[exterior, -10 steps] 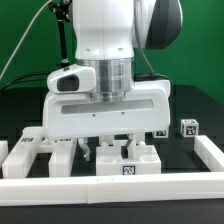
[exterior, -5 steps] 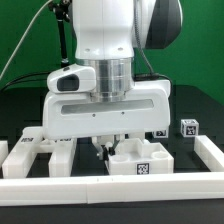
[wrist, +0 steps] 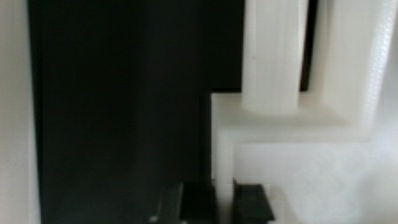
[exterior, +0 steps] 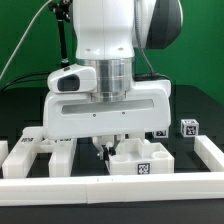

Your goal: Assemble chair

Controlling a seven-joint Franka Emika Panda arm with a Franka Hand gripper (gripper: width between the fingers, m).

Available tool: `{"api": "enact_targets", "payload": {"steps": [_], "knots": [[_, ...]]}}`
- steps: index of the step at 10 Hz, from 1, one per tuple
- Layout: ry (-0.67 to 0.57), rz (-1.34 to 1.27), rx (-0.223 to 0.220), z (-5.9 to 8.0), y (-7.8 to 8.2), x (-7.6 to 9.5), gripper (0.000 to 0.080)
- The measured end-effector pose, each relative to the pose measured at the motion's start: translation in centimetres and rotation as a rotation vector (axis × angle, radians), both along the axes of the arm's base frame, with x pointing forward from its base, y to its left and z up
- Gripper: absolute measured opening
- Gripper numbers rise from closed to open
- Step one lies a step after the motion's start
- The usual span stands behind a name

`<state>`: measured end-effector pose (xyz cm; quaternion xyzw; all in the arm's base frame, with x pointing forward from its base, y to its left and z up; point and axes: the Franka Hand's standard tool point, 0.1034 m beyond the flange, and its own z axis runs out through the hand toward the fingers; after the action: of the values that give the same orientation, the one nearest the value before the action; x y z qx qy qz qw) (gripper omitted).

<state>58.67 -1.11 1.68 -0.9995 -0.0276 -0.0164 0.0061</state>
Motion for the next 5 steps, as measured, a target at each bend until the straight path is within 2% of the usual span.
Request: {"api": "enact_targets", "payload": {"steps": [3,4,5], "knots": [[-0.031,-0.047,0.007,0.1,4.3,2.4,0.0031],[-0.034,-0.060,0.009,0.1,5.1,2.9,0.0031],[-0.041,-0.075,0.005,0.1,5.1,3.6,0.0031]]}}
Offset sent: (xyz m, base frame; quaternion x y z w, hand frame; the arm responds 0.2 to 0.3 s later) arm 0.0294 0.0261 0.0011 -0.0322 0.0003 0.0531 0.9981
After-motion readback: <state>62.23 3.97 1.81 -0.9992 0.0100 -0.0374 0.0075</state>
